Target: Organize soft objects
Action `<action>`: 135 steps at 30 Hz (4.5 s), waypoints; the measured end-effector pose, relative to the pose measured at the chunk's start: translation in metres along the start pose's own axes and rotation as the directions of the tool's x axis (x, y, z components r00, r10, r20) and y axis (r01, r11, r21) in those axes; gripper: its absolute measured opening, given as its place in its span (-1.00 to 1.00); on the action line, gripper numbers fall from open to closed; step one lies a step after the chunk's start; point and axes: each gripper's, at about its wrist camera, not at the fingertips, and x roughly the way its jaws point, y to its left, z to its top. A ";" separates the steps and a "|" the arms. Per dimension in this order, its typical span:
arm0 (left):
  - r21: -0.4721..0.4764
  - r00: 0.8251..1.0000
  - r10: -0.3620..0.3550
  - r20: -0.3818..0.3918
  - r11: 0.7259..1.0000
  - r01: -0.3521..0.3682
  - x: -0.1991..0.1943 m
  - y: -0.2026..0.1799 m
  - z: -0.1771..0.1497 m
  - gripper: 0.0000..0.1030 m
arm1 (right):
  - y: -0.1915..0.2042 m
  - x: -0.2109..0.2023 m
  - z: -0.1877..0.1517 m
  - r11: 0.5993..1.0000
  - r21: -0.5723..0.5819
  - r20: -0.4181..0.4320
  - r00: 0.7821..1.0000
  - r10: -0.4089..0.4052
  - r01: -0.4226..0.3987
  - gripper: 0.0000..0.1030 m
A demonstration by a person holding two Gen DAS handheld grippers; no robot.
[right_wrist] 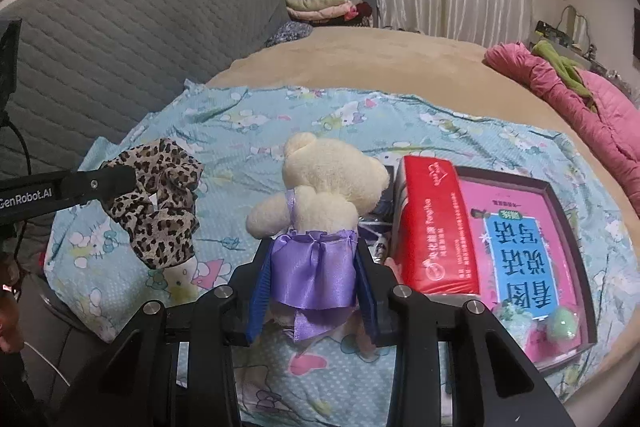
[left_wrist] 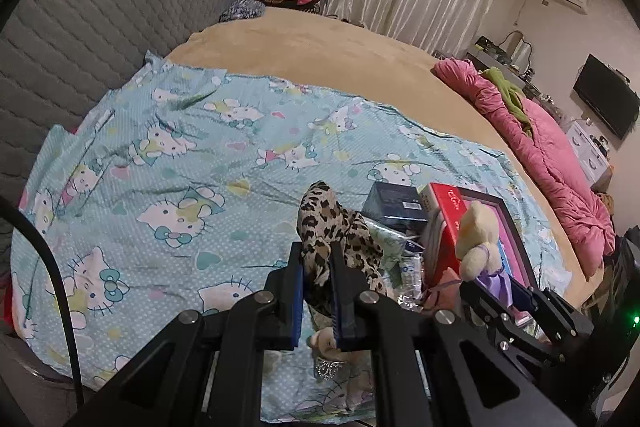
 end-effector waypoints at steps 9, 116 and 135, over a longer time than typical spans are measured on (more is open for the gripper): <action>0.019 1.000 0.005 0.008 1.000 -0.005 -0.018 -0.020 0.002 -0.78 | -0.015 -0.023 0.006 1.000 0.025 0.035 0.999 -0.005 0.004 -0.24; 0.394 0.932 -0.099 -0.350 0.887 0.242 0.156 -0.338 -0.087 -0.78 | -0.303 -0.055 -0.087 0.868 0.344 -0.162 0.933 -0.321 0.358 -0.24; 0.395 0.928 -0.069 -0.367 0.891 0.223 0.182 -0.328 -0.095 -0.78 | -0.301 -0.006 -0.101 0.894 0.307 -0.243 0.935 -0.258 0.327 -0.24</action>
